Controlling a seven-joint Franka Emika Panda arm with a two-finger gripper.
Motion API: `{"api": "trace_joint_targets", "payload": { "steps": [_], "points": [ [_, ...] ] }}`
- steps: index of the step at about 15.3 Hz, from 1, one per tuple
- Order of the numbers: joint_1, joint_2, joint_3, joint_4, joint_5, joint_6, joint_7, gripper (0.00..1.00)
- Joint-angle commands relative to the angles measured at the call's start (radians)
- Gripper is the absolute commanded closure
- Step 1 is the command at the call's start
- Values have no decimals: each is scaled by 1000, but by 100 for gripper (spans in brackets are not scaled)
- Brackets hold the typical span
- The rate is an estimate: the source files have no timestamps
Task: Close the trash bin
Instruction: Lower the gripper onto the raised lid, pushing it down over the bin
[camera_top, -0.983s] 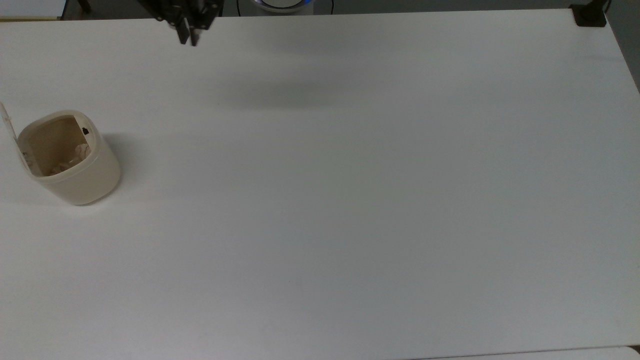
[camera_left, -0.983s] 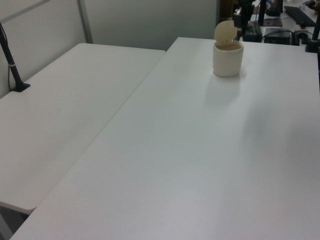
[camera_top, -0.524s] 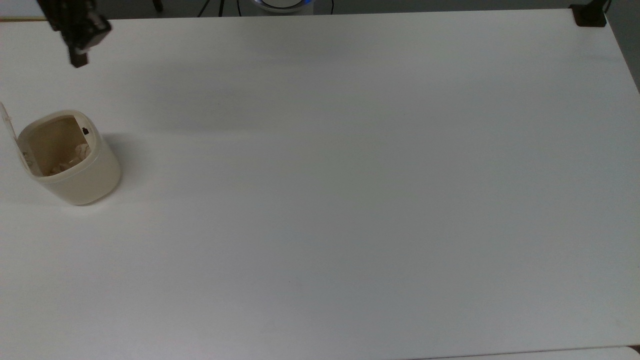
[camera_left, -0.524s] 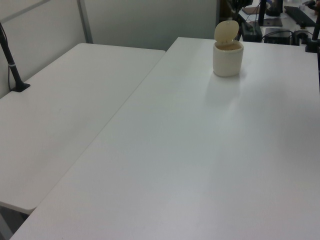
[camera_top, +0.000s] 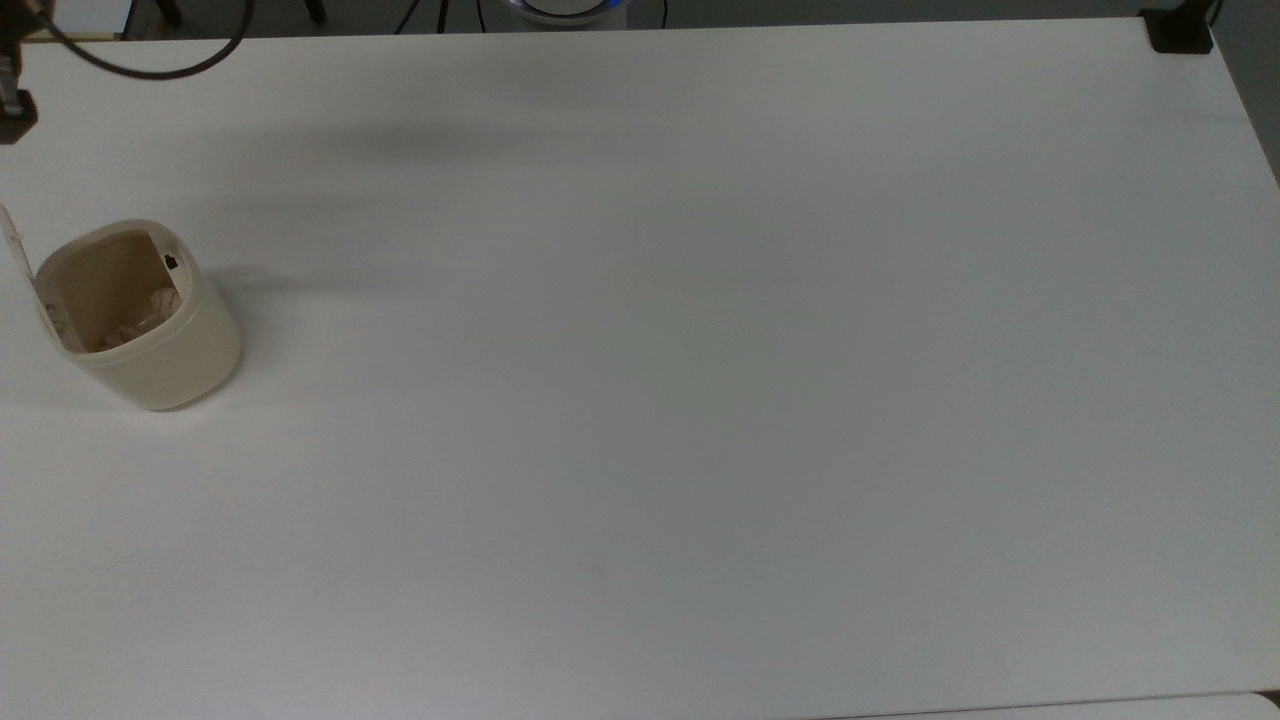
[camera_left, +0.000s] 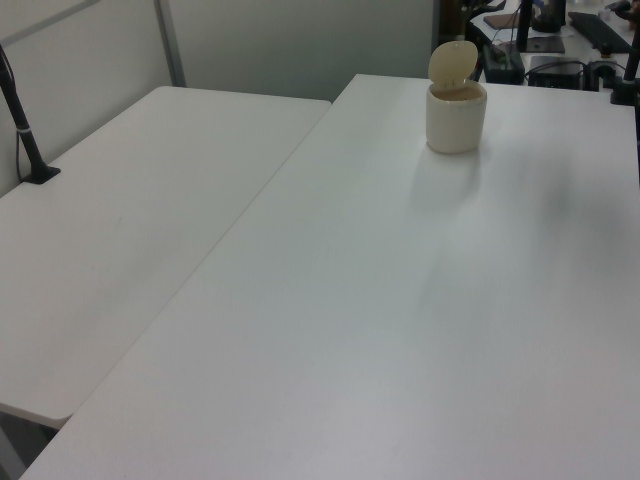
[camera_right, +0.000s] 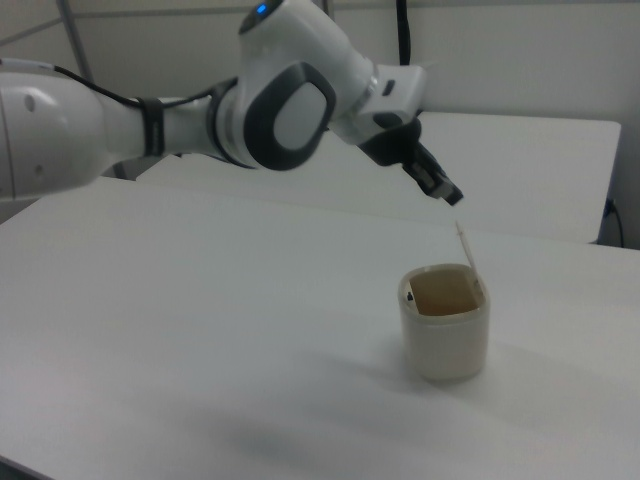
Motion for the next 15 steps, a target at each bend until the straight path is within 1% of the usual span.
{"api": "trace_joint_targets", "payload": {
  "steps": [1, 3, 7, 10, 13, 15],
  "points": [
    [-31, 96, -21, 48, -19, 60, 66, 100],
    [-43, 122, -21, 62, -22, 60, 69, 100],
    [-42, 132, -19, 48, -22, 53, 47, 100],
    [-30, 130, -10, 21, -20, 25, 36, 100],
    [-7, 130, -5, -25, -10, -55, -50, 100],
    [-1, 132, 5, -62, -8, -55, -55, 100]
  ]
}}
